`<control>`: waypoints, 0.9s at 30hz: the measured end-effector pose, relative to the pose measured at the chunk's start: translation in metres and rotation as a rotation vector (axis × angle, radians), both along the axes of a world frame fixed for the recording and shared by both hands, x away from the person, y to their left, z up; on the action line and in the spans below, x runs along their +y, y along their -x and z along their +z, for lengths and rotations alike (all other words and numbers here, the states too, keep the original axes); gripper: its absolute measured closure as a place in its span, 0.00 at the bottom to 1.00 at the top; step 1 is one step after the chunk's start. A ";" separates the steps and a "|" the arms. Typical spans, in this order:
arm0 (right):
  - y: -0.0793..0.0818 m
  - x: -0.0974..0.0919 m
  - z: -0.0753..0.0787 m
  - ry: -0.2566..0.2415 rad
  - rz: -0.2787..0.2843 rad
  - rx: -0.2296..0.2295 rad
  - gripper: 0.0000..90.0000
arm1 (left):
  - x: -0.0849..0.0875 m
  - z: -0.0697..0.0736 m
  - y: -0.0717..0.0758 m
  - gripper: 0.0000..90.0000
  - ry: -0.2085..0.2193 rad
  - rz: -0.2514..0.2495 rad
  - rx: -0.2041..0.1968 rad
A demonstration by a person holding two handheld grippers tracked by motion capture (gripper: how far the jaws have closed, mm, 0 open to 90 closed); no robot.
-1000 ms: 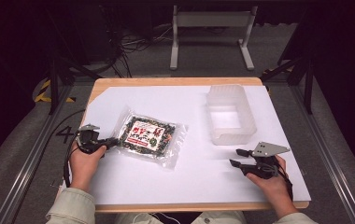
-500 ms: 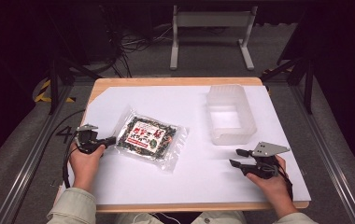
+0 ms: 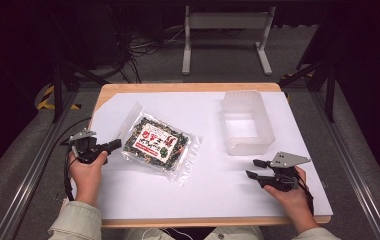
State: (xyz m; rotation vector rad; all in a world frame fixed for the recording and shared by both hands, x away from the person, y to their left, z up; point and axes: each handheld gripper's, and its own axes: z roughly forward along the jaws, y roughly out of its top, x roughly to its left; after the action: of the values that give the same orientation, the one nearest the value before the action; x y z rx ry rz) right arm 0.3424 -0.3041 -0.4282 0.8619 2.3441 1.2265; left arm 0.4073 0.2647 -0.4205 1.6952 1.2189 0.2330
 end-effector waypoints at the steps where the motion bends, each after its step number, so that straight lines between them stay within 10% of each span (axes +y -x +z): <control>1: 0.000 0.000 0.000 0.001 -0.001 -0.001 0.54 | 0.000 0.003 0.001 1.00 0.001 -0.004 -0.006; 27: 0.005 0.003 0.022 -0.019 0.018 -0.057 0.56 | -0.027 0.084 0.034 1.00 0.052 -0.132 -0.224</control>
State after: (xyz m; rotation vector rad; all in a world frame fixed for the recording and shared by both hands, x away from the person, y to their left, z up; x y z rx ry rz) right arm 0.3376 -0.3008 -0.4066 0.8026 2.3042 1.2655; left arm 0.3731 0.2379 -0.3365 1.6489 0.9379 0.2995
